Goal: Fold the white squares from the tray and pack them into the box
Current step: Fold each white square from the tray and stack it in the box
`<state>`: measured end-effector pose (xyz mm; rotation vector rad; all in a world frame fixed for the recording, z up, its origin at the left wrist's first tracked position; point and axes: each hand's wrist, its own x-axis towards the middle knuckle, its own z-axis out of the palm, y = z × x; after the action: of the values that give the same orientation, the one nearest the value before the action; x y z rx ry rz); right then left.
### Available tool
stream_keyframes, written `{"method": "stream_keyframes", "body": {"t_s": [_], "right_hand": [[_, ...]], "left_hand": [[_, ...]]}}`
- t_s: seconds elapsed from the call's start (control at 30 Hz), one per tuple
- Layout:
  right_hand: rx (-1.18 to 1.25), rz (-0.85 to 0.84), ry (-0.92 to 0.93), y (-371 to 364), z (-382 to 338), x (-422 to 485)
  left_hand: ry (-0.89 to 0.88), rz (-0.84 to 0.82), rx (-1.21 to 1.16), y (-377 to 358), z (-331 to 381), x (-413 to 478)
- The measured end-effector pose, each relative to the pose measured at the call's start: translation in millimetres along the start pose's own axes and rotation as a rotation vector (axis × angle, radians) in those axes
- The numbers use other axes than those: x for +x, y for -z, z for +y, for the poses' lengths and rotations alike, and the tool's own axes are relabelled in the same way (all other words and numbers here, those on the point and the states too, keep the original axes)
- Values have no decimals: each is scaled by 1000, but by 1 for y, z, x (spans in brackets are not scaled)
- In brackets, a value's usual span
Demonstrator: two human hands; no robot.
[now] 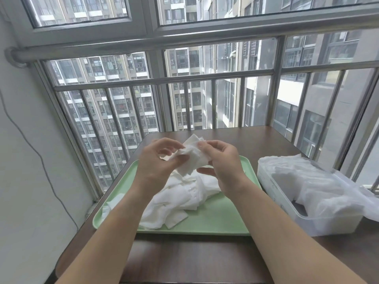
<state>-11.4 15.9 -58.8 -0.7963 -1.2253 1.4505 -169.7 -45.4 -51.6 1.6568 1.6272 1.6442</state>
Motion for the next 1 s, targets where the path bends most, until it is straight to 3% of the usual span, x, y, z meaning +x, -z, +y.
{"method": "stream_keyframes", "body": {"t_s": [0.13,0.27,0.5,0.77,1.0], "right_hand": [[74,43,-87,4,-1,3],[17,91,-60,5,4,6],[-43,-74,-8,2,1,1],[9,-207,-58,2,0,-1],[33,-205,-146,-1,1,0]], "left_hand": [[-48,-56,-49,9,4,-2],[-72,-78,-81,22,6,-2],[-53,-260,35,25,13,9],[-152,-177,156,11,10,9],[-355,-172,281,1,7,2]]}}
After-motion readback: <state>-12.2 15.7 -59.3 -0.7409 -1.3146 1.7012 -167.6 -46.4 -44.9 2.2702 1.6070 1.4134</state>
